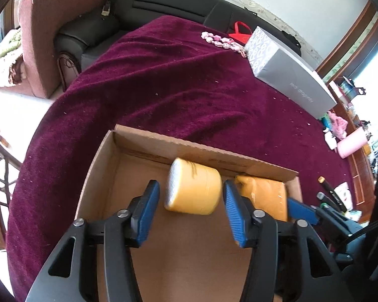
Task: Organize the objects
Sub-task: 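Carry tape roll with left tool while right tool carries packet into cardboard tray, then open both tools to release tape roll and packet, then withdraw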
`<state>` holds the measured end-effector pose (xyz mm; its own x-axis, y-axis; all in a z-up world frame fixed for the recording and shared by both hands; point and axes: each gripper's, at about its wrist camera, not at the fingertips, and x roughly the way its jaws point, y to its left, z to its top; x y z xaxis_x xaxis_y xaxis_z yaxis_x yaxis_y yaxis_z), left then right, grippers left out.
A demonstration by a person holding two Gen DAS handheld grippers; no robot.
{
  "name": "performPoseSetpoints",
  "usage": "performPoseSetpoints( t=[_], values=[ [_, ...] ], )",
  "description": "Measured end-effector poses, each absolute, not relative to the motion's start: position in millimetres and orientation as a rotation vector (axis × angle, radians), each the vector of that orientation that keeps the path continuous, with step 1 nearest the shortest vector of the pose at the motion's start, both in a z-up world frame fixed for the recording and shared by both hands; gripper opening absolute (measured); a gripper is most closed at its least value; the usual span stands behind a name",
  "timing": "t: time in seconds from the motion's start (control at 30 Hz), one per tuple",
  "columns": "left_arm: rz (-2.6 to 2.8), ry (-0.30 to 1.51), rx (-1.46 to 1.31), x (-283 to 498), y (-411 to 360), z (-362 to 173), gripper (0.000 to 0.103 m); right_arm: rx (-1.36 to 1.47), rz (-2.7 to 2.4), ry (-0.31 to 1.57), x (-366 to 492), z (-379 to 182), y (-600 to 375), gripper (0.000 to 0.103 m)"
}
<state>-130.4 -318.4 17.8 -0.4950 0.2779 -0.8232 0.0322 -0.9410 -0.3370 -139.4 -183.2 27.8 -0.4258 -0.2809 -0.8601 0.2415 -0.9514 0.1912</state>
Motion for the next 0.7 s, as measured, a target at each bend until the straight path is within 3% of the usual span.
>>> performPoseSetpoints(
  t=[0.37,0.7],
  values=[
    [2.570,-0.533,-1.477,-121,-328,35,0.049,1.445,-2.440,-0.089,-134,40,-178,0.061],
    [2.517,-0.745,-1.403,-68,-348,65,0.049,1.317,-2.470,-0.212,-99,82,-141,0.062]
  ],
)
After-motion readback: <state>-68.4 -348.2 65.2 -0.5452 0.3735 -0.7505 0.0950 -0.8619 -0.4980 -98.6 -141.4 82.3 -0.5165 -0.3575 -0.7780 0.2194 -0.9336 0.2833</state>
